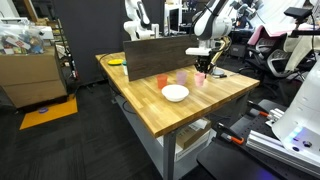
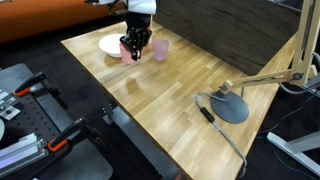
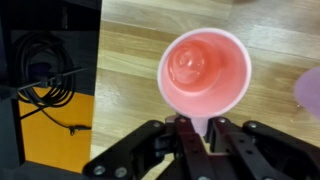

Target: Pour the liquid from the pink cup into the white bowl

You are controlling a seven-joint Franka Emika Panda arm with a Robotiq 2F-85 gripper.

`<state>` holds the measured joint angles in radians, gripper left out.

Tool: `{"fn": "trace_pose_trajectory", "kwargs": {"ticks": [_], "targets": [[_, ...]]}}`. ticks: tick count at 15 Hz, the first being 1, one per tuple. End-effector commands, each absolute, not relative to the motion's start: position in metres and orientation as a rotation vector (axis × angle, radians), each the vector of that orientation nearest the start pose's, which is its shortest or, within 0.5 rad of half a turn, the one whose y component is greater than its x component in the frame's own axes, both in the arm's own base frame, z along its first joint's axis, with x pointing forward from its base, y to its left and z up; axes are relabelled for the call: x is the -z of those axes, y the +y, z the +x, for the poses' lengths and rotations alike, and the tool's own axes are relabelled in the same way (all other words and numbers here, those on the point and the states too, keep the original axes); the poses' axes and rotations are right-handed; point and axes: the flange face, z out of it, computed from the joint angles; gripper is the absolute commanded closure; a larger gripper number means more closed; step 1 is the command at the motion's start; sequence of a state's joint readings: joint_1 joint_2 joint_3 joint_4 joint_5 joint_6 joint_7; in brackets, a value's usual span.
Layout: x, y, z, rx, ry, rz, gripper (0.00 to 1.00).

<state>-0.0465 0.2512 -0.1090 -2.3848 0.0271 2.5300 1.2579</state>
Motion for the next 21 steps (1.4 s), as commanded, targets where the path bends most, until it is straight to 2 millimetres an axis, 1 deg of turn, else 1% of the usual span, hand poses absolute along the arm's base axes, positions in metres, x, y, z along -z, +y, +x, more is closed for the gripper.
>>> {"fn": "trace_pose_trajectory", "kwargs": {"ticks": [1, 6, 8, 11, 12, 13, 15, 18, 19, 21], "targets": [[-0.191, -0.082, 0.504, -0.097, 2.070, -2.367, 0.96], [-0.162, -0.093, 0.527, -0.128, 2.027, -2.429, 0.96], [-0.159, -0.098, 0.535, -0.123, 2.013, -2.465, 0.96], [-0.163, -0.102, 0.545, -0.100, 1.981, -2.501, 0.96], [-0.165, -0.101, 0.547, -0.098, 1.963, -2.508, 0.60], [-0.167, -0.098, 0.548, -0.099, 1.945, -2.518, 0.59], [-0.168, -0.093, 0.550, -0.101, 1.915, -2.542, 0.47], [-0.166, -0.085, 0.548, -0.116, 1.890, -2.565, 0.26], [-0.166, -0.083, 0.547, -0.120, 1.886, -2.568, 0.19], [-0.168, -0.082, 0.544, -0.124, 1.889, -2.575, 0.04]]}}
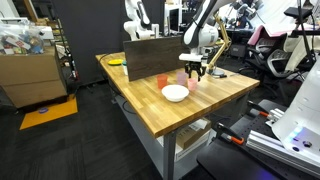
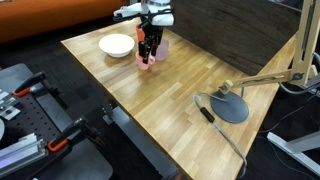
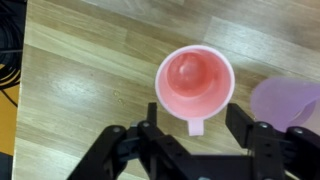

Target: Pour the liquid from the pink cup into the white bowl

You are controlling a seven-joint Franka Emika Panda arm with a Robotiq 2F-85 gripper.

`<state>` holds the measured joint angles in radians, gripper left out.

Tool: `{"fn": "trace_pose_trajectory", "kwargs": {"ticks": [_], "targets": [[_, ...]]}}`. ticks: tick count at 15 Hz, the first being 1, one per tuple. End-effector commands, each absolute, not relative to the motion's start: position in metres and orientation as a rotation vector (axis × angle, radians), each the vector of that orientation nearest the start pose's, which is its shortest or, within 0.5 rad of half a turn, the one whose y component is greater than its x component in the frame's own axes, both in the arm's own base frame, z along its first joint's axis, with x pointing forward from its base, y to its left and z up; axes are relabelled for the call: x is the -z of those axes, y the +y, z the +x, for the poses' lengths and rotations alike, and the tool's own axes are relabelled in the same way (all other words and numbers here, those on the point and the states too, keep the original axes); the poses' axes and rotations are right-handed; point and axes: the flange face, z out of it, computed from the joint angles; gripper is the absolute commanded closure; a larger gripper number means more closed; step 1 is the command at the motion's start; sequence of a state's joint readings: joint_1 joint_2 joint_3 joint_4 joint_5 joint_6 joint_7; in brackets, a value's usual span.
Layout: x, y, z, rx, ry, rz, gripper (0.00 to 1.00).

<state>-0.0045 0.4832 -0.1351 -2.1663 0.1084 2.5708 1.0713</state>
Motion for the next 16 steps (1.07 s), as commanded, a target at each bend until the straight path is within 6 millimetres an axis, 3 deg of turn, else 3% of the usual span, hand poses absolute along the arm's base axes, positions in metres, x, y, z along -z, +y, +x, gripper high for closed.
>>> {"fn": "trace_pose_trajectory", "kwargs": {"ticks": [1, 10, 16], "targets": [[-0.171, -0.081, 0.543, -0.126, 1.890, -2.580, 0.01], [-0.218, -0.062, 0.521, -0.139, 1.835, -2.622, 0.00], [-0.291, -0.029, 0.497, -0.158, 1.738, -2.623, 0.00]]}}
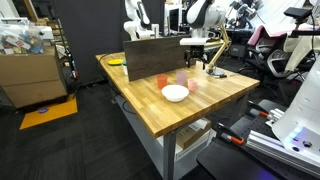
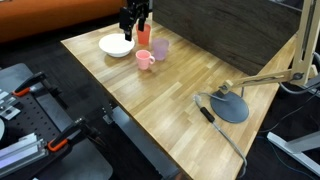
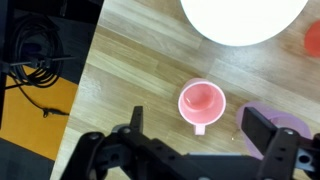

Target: Pour the liquid from the pink cup into the white bowl

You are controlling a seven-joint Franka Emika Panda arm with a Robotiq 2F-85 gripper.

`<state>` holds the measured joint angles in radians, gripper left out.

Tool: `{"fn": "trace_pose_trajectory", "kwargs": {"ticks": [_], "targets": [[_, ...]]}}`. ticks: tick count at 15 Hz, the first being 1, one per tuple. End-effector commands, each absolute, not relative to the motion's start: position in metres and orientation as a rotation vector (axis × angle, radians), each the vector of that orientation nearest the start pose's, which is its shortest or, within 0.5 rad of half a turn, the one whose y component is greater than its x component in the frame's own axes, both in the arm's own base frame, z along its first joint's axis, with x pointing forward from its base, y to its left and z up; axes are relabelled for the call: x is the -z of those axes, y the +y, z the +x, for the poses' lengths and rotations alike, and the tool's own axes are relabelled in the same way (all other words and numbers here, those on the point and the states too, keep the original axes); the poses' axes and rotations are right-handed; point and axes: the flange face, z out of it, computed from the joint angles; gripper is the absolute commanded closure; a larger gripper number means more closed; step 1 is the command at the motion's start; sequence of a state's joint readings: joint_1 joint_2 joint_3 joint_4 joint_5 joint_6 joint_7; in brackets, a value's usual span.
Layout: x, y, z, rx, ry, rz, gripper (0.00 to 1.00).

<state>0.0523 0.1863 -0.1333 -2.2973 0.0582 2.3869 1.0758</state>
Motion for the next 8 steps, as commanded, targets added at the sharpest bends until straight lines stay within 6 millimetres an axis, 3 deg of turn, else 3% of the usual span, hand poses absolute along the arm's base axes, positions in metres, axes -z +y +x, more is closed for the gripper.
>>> {"fn": "trace_pose_trajectory", "kwargs": {"ticks": [1, 3, 8], "targets": [[-0.275, -0.035, 0.512, -0.142, 1.770, -2.621, 0.00], [-0.294, -0.026, 0.503, -0.135, 1.742, -2.623, 0.00], [-0.288, -0.027, 0.498, -0.156, 1.750, -2.626, 0.00]]}}
